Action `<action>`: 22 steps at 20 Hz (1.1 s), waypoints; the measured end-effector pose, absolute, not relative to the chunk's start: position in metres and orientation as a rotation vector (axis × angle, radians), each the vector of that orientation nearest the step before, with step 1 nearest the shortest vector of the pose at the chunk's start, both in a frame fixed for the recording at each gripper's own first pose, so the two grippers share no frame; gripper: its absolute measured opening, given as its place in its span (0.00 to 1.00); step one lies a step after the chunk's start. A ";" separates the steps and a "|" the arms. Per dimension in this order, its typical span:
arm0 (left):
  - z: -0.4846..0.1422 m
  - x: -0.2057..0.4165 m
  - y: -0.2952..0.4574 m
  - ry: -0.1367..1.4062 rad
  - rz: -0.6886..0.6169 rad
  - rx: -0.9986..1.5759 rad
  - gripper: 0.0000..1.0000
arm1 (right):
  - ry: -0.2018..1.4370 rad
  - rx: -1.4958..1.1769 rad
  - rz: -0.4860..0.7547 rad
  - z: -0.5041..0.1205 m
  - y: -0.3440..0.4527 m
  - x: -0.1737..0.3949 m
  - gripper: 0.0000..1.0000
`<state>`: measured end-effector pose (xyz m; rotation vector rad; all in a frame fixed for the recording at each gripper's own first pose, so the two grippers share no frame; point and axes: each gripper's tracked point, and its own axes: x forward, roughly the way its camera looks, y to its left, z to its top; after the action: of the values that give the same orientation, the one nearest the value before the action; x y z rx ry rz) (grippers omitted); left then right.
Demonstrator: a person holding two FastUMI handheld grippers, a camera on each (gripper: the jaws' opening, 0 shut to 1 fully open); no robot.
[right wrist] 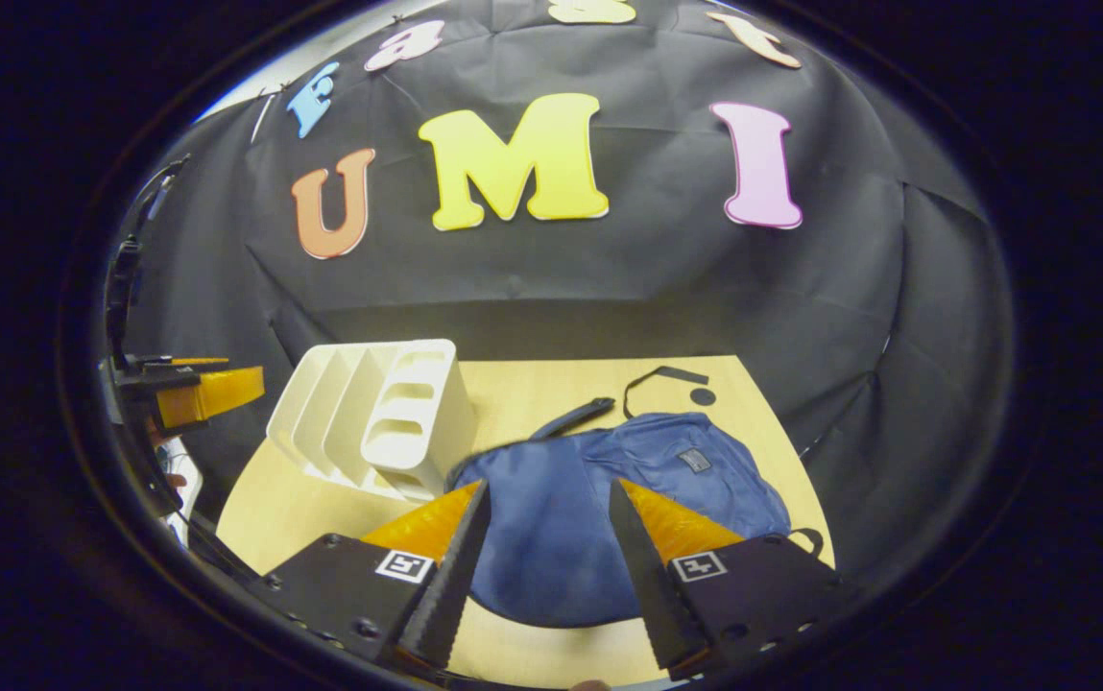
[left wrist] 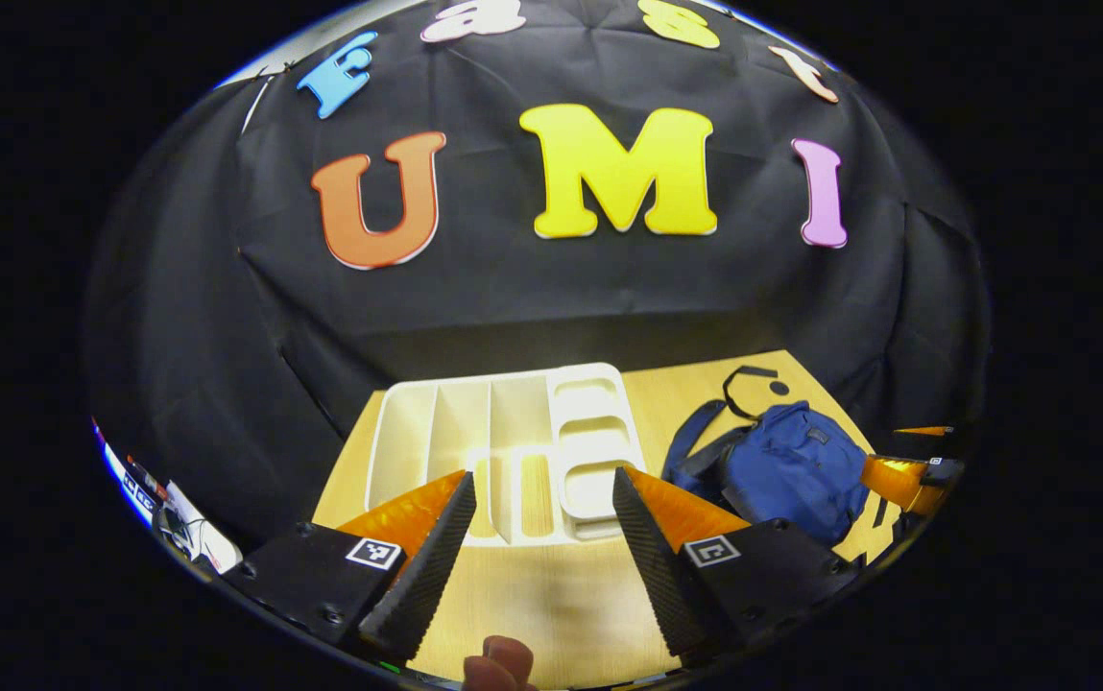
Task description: Open the schoolbag, grab two books from the bookshelf and put them into the schoolbag.
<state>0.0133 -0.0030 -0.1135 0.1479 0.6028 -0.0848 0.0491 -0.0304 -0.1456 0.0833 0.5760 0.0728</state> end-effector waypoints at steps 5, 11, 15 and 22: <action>-0.047 0.032 0.005 0.372 -0.064 0.089 0.97 | 0.429 0.051 0.052 -0.089 -0.008 0.055 0.96; 0.032 0.049 0.012 0.166 -0.073 0.017 0.96 | 0.073 -0.006 -0.060 0.032 -0.004 0.062 0.98; 0.063 0.047 0.008 0.098 -0.087 0.001 0.96 | -0.127 -0.052 -0.097 0.101 0.003 0.047 0.97; 0.078 0.035 -0.009 0.078 -0.080 0.029 0.96 | -0.175 -0.033 -0.053 0.113 0.012 0.041 0.98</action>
<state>0.0350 -0.0090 0.0778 0.0290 0.0784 -0.0802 0.0411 0.0124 0.1133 -0.0329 -0.1753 -0.0534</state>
